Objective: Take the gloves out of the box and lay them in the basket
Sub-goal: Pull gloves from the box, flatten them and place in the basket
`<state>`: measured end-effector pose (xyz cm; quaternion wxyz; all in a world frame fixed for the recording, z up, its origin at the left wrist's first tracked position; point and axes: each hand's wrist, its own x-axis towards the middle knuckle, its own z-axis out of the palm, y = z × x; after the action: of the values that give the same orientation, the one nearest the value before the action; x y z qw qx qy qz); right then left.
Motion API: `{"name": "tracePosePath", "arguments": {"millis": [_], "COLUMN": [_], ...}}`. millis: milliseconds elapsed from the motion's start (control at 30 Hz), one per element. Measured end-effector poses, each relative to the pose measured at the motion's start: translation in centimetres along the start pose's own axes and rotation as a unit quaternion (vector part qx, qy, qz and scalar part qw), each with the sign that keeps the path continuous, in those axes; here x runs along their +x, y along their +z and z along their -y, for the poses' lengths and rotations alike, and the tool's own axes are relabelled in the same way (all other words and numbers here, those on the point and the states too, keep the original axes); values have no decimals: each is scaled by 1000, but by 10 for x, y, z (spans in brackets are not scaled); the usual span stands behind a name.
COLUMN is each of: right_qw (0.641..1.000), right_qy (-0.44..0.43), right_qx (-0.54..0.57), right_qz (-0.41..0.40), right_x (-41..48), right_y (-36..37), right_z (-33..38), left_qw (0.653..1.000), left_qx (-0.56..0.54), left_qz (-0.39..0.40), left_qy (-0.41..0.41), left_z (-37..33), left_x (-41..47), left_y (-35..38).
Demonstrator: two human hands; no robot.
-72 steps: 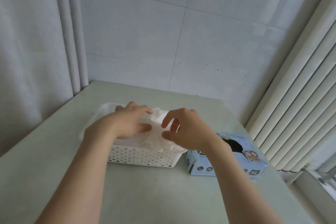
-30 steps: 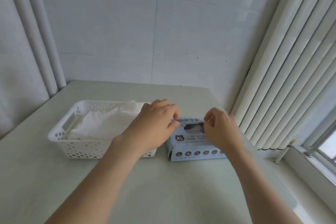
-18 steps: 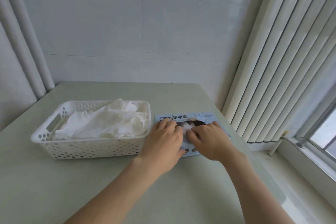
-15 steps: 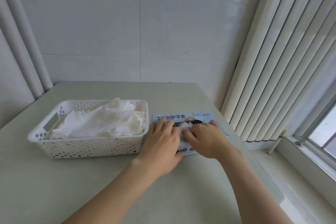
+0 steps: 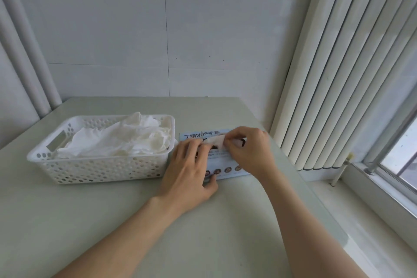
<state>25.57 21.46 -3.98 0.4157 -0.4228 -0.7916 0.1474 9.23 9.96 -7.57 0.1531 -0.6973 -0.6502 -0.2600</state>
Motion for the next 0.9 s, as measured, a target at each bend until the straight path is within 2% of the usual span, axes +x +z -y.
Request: {"name": "tracePosePath", "arguments": {"millis": [100,267,433,533,633,767,900], "right_qw": [1000,990,965,956,950,939,911], "right_qy": [0,-76,-142,-134,-72,5,66], "right_qx": [10,-100,-115,-4,109,210,339], "right_qz": [-16,-62,-186,-262,-284,-272,-226], "right_x": [2,-1,-2,-2,-5,-8,-9], "right_y": [-1,11,12,8,2,-7,-15], "right_z": [-1,-6,5,21,40,58,69], "left_qw": [1000,1000,1000,1000,1000,993,960], "left_qx": [4,4,-5,-9,-26,-103,-239], "left_qz": [0,-5,-21,-20,-16,-53,-144], "left_qy": [-1,5,16,13,9,8,-10], "left_z": [1,2,4,7,9,7,-4], "left_x": [-2,-6,-9,-8,-8,-9,-8], "left_y": [1,4,7,11,12,1,-17]}}
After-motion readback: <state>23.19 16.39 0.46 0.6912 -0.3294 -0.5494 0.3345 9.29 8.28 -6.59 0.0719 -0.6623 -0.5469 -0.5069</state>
